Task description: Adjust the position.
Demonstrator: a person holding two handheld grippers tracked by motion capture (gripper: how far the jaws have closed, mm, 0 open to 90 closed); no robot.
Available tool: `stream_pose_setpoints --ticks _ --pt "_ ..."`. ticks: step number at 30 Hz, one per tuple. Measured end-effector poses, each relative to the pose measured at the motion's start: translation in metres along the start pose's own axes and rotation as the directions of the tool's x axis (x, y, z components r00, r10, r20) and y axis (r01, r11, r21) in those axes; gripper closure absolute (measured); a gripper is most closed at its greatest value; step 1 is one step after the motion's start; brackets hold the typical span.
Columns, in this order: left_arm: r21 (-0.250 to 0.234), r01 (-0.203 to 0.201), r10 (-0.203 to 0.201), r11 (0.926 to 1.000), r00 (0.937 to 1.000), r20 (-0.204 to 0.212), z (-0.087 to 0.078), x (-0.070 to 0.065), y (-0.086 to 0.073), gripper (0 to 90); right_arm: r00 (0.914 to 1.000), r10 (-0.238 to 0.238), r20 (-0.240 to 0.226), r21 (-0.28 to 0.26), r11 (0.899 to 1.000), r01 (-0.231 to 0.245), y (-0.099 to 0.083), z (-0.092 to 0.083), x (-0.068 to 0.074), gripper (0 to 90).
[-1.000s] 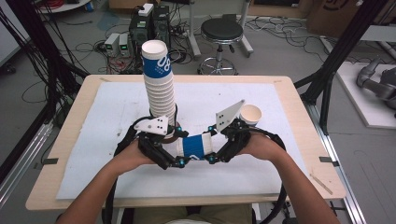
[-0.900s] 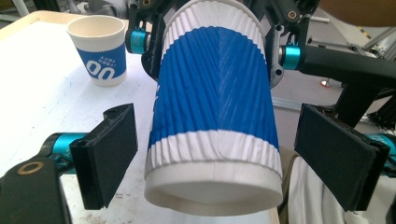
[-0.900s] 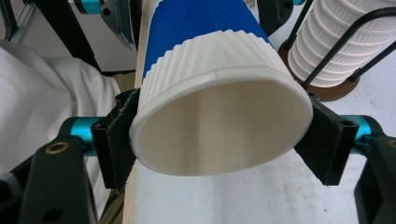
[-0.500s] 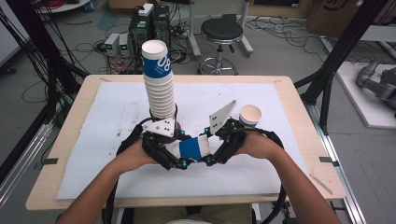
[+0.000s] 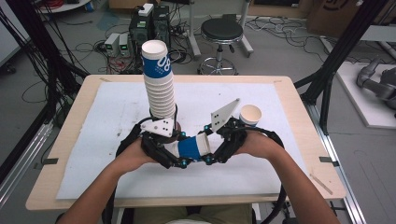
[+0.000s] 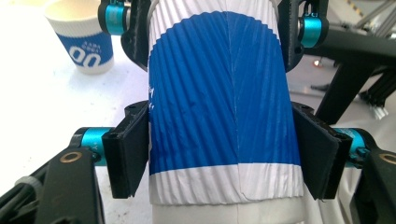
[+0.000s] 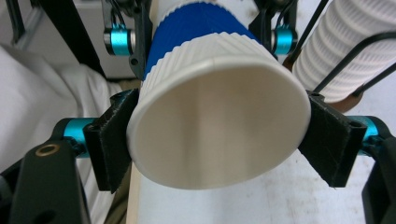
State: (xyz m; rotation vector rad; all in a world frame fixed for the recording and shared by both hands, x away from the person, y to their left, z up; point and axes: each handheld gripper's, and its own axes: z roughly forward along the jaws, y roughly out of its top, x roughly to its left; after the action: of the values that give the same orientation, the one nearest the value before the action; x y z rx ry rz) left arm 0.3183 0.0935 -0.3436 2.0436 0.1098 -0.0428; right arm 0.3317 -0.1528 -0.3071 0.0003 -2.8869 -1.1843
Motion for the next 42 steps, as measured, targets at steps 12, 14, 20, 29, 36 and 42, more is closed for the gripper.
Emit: stream_pose_setpoints --ticks 12,14,20,29,36,42 --pt "-0.281 0.094 -0.098 0.9550 0.9952 0.001 -0.009 0.007 -0.021 27.7 0.9869 0.161 -0.012 -0.335 0.929 -0.155 -0.030 -0.023 -0.003 14.5" --pt "-0.332 0.093 -0.101 0.9386 0.9949 -0.006 -0.009 0.007 -0.023 27.6 0.9842 0.176 -0.017 -0.380 0.909 -0.169 -0.037 -0.024 -0.003 14.0" --pt "-0.396 0.070 -0.085 0.9156 0.9962 -0.020 -0.005 0.004 -0.026 27.6 0.9775 0.210 -0.013 -0.463 0.865 -0.192 -0.052 -0.020 -0.002 13.7" --pt "-0.422 0.061 -0.072 0.9045 0.9973 -0.011 0.004 0.002 -0.028 27.5 0.9755 0.219 -0.026 -0.510 0.836 -0.201 -0.058 -0.013 0.003 14.0" --pt "-0.428 0.054 -0.069 0.9022 0.9975 -0.018 0.009 0.000 -0.031 27.5 0.9710 0.234 -0.048 -0.550 0.805 -0.221 -0.063 -0.005 0.004 14.1" --pt "-0.418 0.046 -0.062 0.9075 0.9978 -0.023 0.011 0.000 -0.031 27.4 0.9708 0.232 -0.060 -0.561 0.797 -0.225 -0.063 0.001 0.005 14.6"
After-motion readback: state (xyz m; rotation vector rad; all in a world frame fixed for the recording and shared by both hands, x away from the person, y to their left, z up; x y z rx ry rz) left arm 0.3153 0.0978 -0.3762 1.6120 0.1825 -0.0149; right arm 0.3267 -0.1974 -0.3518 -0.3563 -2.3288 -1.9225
